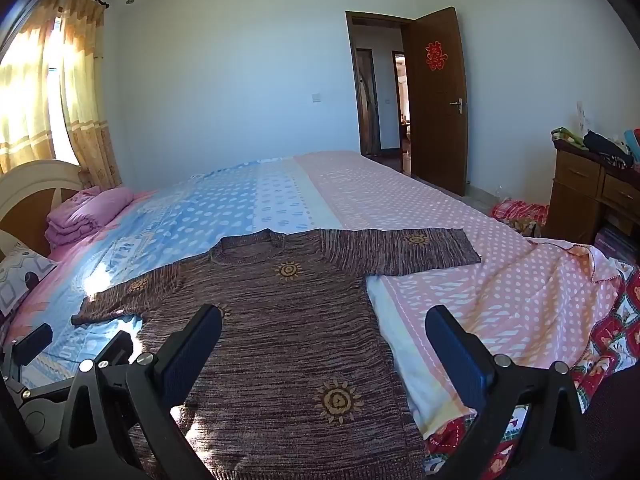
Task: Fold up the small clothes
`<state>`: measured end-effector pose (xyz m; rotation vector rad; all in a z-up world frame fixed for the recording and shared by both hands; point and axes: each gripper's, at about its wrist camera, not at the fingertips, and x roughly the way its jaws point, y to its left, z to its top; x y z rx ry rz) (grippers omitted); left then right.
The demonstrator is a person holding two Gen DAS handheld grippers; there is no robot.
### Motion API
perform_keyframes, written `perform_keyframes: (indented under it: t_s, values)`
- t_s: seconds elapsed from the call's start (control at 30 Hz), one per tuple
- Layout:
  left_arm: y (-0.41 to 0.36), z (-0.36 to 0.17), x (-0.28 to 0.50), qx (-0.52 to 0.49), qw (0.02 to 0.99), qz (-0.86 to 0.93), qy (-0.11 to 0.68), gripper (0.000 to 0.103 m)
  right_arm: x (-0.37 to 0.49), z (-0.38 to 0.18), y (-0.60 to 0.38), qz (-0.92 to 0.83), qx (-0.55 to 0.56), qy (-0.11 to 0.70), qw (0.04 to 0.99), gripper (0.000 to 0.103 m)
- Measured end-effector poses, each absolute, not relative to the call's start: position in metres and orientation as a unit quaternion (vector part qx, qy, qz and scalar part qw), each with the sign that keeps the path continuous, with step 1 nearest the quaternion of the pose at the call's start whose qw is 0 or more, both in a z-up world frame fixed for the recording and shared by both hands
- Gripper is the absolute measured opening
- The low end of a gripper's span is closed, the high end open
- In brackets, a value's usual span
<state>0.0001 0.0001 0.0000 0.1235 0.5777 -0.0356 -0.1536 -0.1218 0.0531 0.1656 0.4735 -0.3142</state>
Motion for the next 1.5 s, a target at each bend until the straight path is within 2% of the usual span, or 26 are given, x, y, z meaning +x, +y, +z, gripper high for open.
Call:
perform_keyframes:
  t_s: [0.73,1.5]
  values:
    - [0.003,0.002,-0.001,0.055,0.96,-0.018,0.273,0.103,-0.153,0.052,-0.121,-0.154,0.079,0.234,0.957,0.102]
    - [0.003,-0.009,0.014,0.046,0.941,-0.029,0.333,0.103,-0.149,0.045,-0.124,-0.157,0.081,0.232,0.956,0.102]
